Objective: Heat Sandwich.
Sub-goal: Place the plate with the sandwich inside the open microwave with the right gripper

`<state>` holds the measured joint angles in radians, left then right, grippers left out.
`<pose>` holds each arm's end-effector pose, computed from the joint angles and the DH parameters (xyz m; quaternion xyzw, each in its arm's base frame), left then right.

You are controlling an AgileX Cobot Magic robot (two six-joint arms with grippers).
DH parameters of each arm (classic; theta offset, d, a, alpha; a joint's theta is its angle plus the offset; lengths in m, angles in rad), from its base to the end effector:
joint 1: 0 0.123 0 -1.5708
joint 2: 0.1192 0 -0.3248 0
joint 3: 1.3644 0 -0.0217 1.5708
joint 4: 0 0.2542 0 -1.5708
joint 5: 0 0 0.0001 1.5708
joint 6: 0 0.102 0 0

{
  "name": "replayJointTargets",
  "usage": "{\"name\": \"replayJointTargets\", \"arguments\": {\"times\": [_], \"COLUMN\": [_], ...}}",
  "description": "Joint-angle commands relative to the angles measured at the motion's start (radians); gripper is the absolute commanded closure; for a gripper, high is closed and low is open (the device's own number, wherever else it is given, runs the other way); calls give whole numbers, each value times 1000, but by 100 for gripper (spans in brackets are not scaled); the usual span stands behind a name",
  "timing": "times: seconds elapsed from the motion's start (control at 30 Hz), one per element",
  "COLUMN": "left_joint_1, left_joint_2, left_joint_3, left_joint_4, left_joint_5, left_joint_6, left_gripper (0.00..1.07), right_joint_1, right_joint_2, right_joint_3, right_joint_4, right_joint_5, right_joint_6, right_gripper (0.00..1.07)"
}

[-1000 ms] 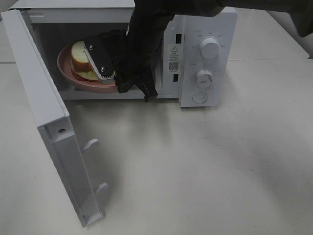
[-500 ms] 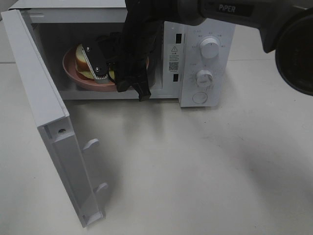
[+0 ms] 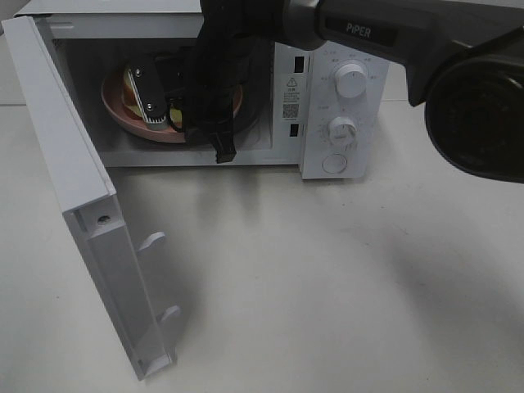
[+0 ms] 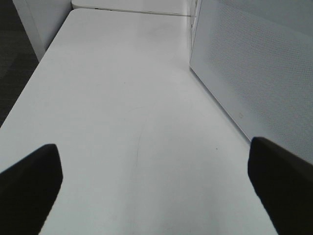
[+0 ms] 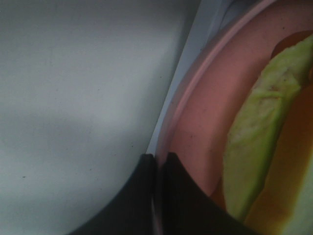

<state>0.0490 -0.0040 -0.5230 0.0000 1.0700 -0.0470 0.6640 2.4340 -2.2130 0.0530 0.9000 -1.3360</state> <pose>-0.0358 -0.0018 0.2796 -0.0407 0.8476 0.0005 0.5291 0.4519 0.3590 0.2033 -0.8054 0.5295 -0.0644 0.2584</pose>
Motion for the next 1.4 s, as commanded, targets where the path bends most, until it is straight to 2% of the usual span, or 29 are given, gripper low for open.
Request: {"name": "replayJointTargets", "arguments": {"times": [0.03, 0.37, 0.87, 1.13, 1.33, 1.4], "left_joint_1": [-1, -1, -1, -1, -1, -1], "left_joint_2": [-19, -19, -19, -19, -19, -19], "left_joint_3": [1, 1, 1, 1, 1, 1], "left_joint_4": [0, 0, 0, 0, 0, 0], "left_joint_5": [-10, -10, -10, -10, -10, -10], "left_joint_6": [0, 0, 0, 0, 0, 0], "left_gripper": [9, 9, 9, 9, 9, 9], "right_joint_1": [3, -10, -23, -23, -23, -23], "right_joint_2": [11, 70, 72, 72, 72, 72], "right_joint_3": [-21, -83, -85, -85, -85, -85], "right_joint_4": [-6, -34, -47, -47, -47, -46], "right_joint_5": [-59, -92, -112, -111, -111, -111], "right_joint_6": [12, 57, 105, 145, 159, 168], "right_gripper": [107, 107, 106, 95, 92, 86]}}
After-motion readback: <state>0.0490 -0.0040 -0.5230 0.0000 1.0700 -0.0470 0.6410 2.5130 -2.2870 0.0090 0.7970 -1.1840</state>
